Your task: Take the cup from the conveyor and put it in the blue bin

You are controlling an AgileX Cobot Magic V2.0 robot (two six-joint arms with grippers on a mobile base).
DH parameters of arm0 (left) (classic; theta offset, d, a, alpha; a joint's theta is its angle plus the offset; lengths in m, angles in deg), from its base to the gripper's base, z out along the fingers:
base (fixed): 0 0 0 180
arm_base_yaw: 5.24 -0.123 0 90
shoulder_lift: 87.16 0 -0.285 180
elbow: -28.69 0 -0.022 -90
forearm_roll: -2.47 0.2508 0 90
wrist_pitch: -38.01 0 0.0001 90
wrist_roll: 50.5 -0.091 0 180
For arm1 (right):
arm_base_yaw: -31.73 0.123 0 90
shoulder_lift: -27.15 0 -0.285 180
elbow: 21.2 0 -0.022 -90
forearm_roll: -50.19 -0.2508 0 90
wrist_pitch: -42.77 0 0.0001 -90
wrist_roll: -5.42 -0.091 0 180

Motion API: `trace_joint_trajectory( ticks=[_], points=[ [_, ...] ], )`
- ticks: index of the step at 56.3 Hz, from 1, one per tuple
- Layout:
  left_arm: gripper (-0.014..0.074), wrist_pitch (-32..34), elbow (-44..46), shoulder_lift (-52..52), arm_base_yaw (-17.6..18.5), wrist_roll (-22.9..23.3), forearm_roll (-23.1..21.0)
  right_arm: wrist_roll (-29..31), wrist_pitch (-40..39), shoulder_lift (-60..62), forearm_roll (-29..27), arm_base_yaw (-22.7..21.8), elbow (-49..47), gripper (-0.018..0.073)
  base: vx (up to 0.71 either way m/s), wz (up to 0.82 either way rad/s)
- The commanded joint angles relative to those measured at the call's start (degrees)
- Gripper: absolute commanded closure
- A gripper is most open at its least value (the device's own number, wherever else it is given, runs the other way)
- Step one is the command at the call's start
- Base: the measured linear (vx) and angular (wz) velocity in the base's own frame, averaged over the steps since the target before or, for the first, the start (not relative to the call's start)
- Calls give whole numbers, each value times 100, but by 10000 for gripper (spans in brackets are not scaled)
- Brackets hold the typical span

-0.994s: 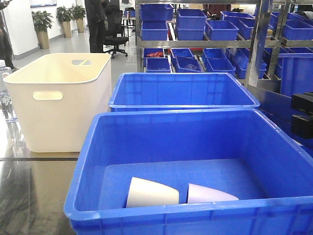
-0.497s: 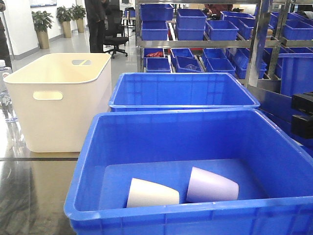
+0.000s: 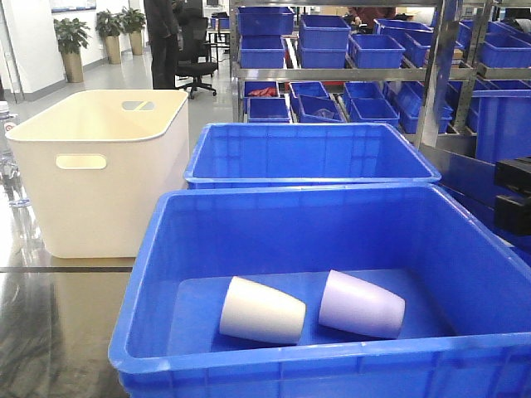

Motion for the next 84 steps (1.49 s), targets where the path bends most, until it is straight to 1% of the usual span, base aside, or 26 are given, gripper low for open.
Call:
trace_joint_trajectory(
  ticks=[1,45,51,57,64,70,76,84],
  points=[
    [603,440,-72,-99,-14,41,-4,2,-484,72,15,-2,-180,571,0,0],
    [603,441,-66,-99,-14,41,-9,2,-483,72,68,-2,-180,568,0,0],
    [603,436,-67,-99,-14,41,-9,2,-461,247,42,-2,-180,568,0,0],
    [603,436,-67,-99,-14,41,-9,2,-407,660,-30,-2,-180,568,0,0],
    [603,436,-67,-99,-14,41,-9,2,-63,1327,-170,-2,-174,568,0,0],
    [603,433,-67,-99,-14,41,-9,2,6,2078,-238,-2,94,568,0,0],
    [603,433,-67,-99,-14,41,-9,2,-268,2943,-238,-2,751,568,0,0],
    [603,410,-67,-99,-14,41,-9,2,-706,4206,-238,-22,2098,568,0,0]
  ],
)
